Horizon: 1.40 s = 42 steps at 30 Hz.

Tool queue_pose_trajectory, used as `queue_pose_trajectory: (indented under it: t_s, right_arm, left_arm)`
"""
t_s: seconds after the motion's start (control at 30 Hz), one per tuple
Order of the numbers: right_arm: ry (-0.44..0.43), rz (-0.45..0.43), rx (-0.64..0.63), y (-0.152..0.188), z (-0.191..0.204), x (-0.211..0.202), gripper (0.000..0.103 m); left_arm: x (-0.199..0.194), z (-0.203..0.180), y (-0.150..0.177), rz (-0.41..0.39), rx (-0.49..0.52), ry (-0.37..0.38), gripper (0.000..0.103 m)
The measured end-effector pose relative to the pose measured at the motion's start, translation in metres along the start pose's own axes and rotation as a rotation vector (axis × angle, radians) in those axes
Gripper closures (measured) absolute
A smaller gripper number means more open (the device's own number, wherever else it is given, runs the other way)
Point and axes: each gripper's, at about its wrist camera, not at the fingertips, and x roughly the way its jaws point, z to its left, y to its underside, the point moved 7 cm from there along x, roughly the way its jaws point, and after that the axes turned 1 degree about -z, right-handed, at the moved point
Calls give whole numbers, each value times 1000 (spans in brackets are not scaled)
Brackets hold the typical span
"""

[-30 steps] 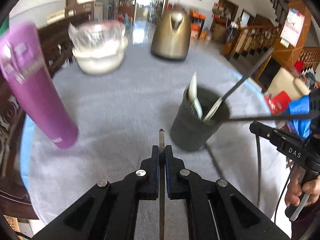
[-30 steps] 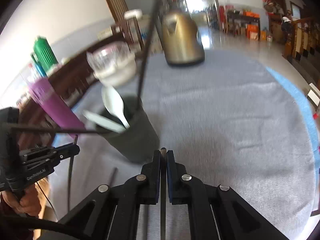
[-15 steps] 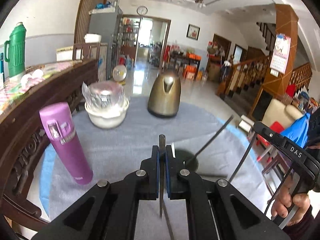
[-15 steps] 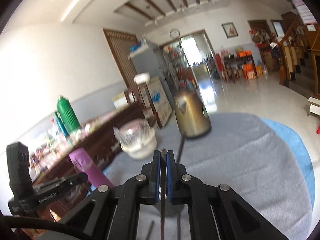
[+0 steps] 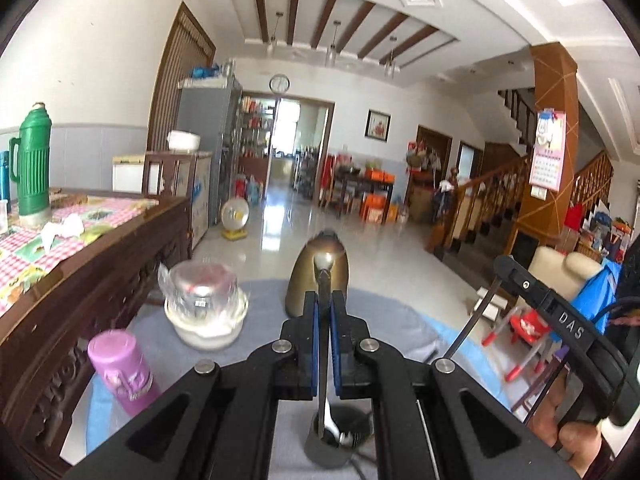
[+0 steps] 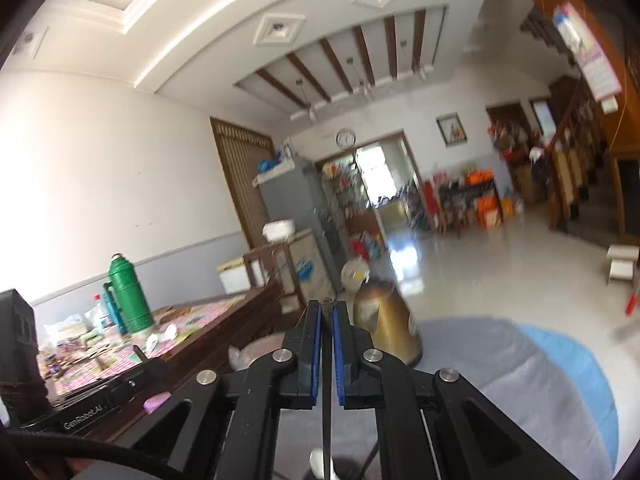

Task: Organize utensils
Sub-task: 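Carry both chopsticks over the gray cup and open both grippers to drop them, then move both grippers back down to the last two chopsticks on the cloth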

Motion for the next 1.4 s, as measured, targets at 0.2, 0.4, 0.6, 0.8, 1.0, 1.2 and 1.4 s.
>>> queue_pose_trajectory:
  t_s: [0.2, 0.4, 0.6, 0.8, 1.0, 1.2, 1.4]
  right_arm:
    - [31, -34, -54, 7, 13, 14, 97]
    - [-17, 183, 7, 59, 2, 40, 95]
    - [-87, 151, 144, 30, -26, 5, 79]
    - [-68, 32, 121, 10, -37, -43, 45]
    - [-26, 114, 44, 61, -45, -60, 39]
    - [38, 337, 67, 155, -84, -61, 39]
    - [66, 538, 164, 235, -122, -71, 39]
  left_arm:
    - [19, 0, 17, 21, -44, 22, 97]
    - [35, 3, 66, 175, 26, 2, 96]
    - [-8, 18, 39, 63, 45, -26, 65]
    - [-29, 28, 43, 52, 31, -70, 61]
    - [-27, 35, 122, 232, 10, -137, 48]
    - [-27, 31, 218, 451, 24, -204, 40]
    - [-35, 20, 272, 576, 81, -246, 38]
